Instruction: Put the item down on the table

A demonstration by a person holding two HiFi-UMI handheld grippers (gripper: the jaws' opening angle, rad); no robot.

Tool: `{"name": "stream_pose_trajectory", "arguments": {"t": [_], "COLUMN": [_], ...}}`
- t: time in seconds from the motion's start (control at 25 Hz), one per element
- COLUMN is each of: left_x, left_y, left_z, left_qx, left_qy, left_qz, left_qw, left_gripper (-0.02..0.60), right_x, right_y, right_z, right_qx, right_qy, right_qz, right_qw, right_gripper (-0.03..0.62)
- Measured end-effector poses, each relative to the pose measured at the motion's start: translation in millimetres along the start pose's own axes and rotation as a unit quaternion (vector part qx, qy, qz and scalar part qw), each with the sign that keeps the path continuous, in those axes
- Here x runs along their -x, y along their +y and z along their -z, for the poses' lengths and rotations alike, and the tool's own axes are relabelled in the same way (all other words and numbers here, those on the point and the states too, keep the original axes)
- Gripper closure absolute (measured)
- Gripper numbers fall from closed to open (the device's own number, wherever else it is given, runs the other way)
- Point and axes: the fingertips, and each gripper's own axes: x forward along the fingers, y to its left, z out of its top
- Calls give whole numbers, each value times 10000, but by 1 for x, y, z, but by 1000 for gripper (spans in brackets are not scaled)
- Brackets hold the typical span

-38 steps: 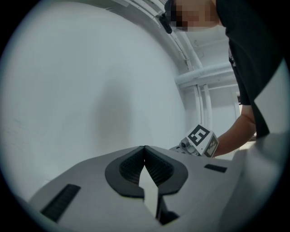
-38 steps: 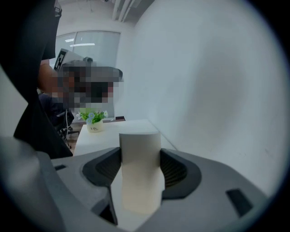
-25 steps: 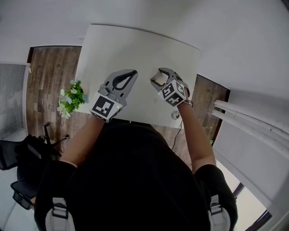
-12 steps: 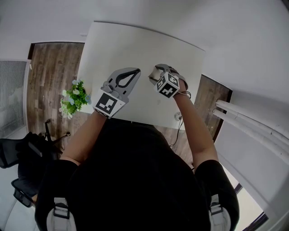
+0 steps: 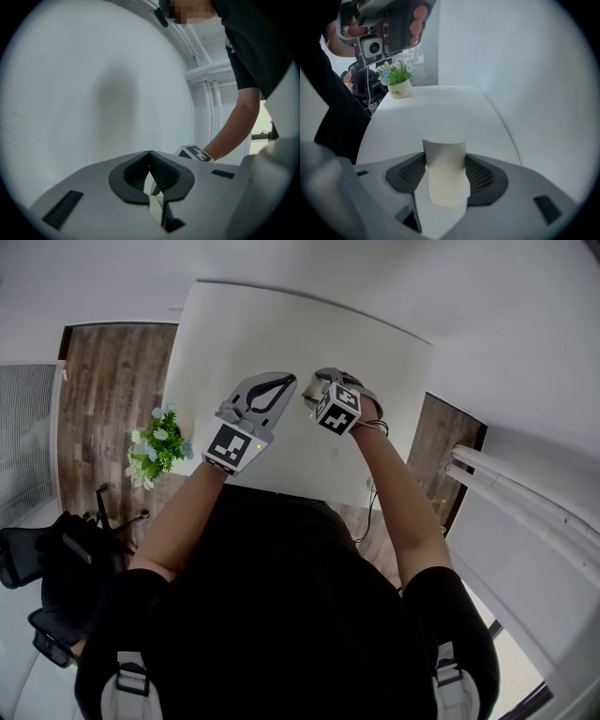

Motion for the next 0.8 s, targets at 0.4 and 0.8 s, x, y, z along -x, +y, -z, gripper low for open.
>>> {"name": "stream_pose_trajectory", "arguments": {"t": [0.4, 0.8], "left_x": [-11, -18], "left_y": [22, 35], "left_z": [24, 37], "left_qx": [28, 128], "left_qy": [167, 268], "left_qz": [-91, -114], "left_qw": [9998, 9995], "left_gripper": [588, 588], "right_x": [-27, -61], "right_y": [-3, 1], "right_z": [-12, -15], "right_qx": [-16, 86], "right_qy": [-31, 111], "right_qz": [-15, -134], "right_qw": [10000, 9998], "right_gripper": [322, 326]}}
